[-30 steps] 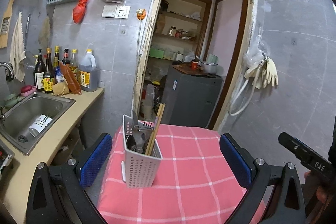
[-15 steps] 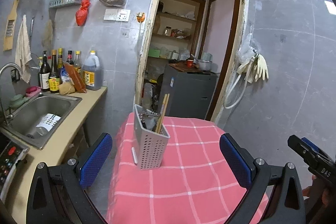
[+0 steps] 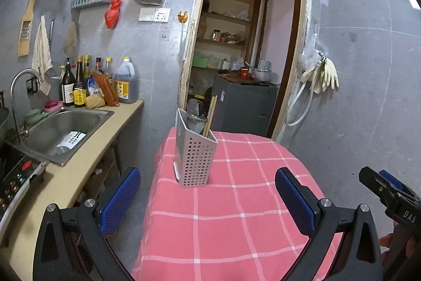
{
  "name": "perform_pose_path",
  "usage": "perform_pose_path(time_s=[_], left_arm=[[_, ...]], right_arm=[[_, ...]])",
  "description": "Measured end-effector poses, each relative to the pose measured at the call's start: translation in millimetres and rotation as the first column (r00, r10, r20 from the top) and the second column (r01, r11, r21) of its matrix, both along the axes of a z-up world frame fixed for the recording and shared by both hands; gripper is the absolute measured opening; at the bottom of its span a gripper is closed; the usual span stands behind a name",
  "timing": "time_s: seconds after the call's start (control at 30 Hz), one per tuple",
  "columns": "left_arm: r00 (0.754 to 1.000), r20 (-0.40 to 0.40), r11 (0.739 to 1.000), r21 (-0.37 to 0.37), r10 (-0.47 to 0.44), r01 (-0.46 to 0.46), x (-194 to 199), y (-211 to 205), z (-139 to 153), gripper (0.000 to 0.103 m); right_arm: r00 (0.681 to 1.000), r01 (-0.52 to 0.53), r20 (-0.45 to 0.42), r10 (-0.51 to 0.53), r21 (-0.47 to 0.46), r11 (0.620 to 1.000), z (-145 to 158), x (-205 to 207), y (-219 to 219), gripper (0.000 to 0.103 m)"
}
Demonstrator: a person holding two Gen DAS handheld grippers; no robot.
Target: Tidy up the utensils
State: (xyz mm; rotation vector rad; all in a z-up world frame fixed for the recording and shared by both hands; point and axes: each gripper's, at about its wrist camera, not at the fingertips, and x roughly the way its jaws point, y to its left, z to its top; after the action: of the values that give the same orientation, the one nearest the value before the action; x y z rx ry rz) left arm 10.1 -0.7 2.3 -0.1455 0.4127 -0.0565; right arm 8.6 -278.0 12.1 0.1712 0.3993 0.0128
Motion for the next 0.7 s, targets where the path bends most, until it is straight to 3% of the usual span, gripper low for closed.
perform_pose_path(time_s=[0.37,0.7], left_arm=[[1.000,0.004,1.000,0.022,0.017,-0.017,-6.3,-9.3,-7.1,0.103],[0.999,-0.010,0.999,0.007,0.032,-0.032,-6.0,-10.1,-14.3,0.103]], right_arm=[[1.000,0.008,0.009,-0.007,-0.077,0.997,-1.6,4.7,-7.0,0.102],[1.000,0.000,0.017,0.002,-0.074,0.997,-4.5,7.3,-7.2,0.102]])
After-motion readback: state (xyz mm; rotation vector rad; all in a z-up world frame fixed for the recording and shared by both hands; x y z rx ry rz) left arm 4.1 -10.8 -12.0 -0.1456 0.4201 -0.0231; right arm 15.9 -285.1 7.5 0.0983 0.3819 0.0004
